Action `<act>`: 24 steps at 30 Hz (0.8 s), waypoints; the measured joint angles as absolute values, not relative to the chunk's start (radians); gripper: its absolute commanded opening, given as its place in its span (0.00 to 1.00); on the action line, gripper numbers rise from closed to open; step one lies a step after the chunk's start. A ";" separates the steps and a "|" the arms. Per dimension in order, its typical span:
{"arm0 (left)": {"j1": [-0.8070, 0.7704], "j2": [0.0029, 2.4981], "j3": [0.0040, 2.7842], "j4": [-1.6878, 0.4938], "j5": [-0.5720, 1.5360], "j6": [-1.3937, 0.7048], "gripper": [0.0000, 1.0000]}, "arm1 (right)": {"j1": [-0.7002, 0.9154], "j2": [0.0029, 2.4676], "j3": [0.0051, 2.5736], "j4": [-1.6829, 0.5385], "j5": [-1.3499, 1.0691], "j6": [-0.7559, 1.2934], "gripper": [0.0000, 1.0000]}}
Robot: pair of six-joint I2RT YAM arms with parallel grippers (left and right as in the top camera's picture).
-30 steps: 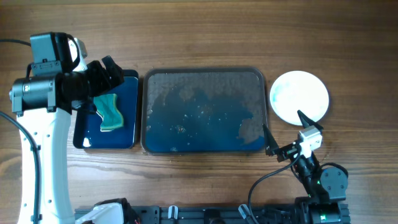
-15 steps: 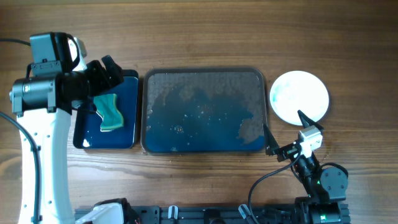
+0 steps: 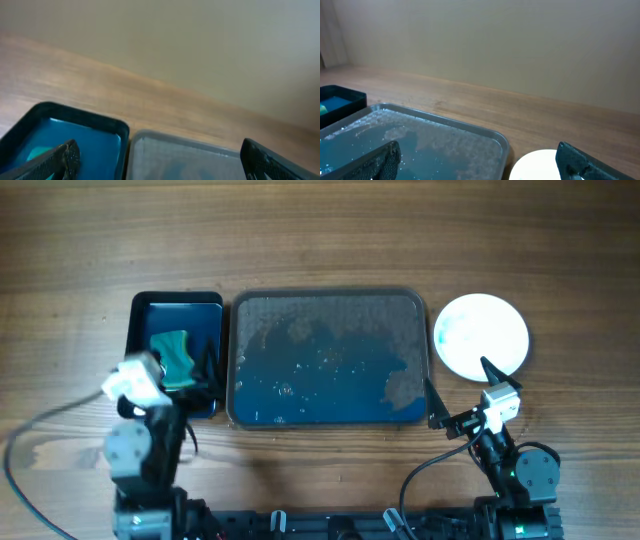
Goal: Clean dirty plates on tray and stack at the side
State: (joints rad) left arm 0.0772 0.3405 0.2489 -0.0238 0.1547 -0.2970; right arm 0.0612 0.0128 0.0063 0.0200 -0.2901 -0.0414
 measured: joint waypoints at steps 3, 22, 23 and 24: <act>0.077 0.221 0.125 -0.006 0.154 -0.297 1.00 | 0.061 0.013 0.006 0.020 -0.290 -0.041 1.00; 0.077 0.014 0.018 -0.078 0.072 -0.297 1.00 | 0.061 0.013 0.006 0.020 -0.290 -0.041 1.00; 0.077 0.014 0.018 -0.078 0.072 -0.297 1.00 | 0.061 0.013 0.006 0.020 -0.290 -0.041 1.00; 0.077 0.014 0.018 -0.078 0.072 -0.297 1.00 | 0.061 0.013 0.006 0.020 -0.290 -0.041 1.00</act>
State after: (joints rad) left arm 0.0772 0.0139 0.0177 -0.0780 0.0715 -0.2970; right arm 0.0612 0.0128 0.0063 0.0200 -0.2901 -0.0414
